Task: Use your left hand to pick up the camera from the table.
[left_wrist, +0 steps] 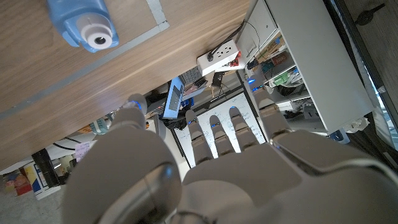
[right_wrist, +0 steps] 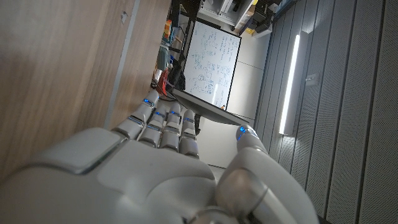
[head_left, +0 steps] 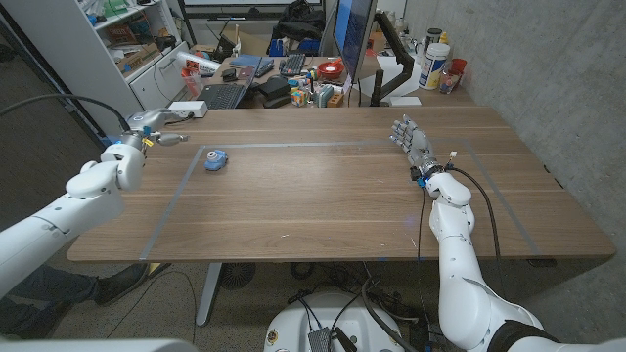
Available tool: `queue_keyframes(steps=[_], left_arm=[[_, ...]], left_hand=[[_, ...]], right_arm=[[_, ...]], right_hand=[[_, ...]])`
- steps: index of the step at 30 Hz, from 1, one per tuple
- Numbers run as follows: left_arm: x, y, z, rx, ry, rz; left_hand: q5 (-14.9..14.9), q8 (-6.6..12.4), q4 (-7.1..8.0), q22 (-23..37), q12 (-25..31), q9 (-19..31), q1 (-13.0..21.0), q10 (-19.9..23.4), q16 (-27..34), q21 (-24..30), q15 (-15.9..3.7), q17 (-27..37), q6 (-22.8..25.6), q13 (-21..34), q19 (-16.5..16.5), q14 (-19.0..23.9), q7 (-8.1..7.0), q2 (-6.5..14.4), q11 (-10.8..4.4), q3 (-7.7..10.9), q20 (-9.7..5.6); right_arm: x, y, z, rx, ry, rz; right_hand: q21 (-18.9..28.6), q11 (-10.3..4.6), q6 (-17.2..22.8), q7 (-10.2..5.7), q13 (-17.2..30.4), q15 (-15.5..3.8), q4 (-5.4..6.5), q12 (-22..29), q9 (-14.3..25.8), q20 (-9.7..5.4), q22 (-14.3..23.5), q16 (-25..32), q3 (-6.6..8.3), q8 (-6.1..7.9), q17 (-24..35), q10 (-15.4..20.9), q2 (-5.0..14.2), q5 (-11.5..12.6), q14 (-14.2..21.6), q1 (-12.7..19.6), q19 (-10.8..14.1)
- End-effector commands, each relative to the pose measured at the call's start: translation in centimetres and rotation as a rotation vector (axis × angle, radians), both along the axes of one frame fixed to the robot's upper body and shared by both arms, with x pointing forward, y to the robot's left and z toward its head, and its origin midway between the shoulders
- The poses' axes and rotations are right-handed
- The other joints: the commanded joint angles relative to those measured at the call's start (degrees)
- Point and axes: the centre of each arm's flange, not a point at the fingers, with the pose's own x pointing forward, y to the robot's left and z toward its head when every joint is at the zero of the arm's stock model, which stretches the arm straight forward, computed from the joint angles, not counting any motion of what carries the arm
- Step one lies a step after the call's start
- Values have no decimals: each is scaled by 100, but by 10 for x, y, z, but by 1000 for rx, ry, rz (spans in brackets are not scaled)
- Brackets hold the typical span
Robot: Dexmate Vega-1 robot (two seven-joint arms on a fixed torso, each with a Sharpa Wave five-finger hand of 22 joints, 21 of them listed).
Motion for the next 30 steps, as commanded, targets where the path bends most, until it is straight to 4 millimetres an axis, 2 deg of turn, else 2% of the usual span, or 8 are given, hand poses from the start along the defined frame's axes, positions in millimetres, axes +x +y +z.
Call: queue_keyframes(steps=[1,30], left_arm=[[16,-15,-7,-32,3,-46],[35,-27,-23,-138,35,-96]], left_hand=[[19,-4,-3,19,26,6,42,32,7,-17,-6,9,-18,21,-26,6,0,8,-35,-21,18],[20,-28,6,23,58,6,64,117,32,-48,65,10,20,17,-12,86,-27,34,-66,-51,14]], right_arm=[[-3,-4,1,0,-6,-5],[-3,-7,1,6,-11,-7]], right_hand=[[-16,-15,20,-13,18,9,-14,6,29,17,32,-13,13,6,16,60,56,33,62,31,45],[-75,-18,23,-12,18,10,-29,2,29,26,34,-16,5,6,13,60,58,35,73,37,68]])
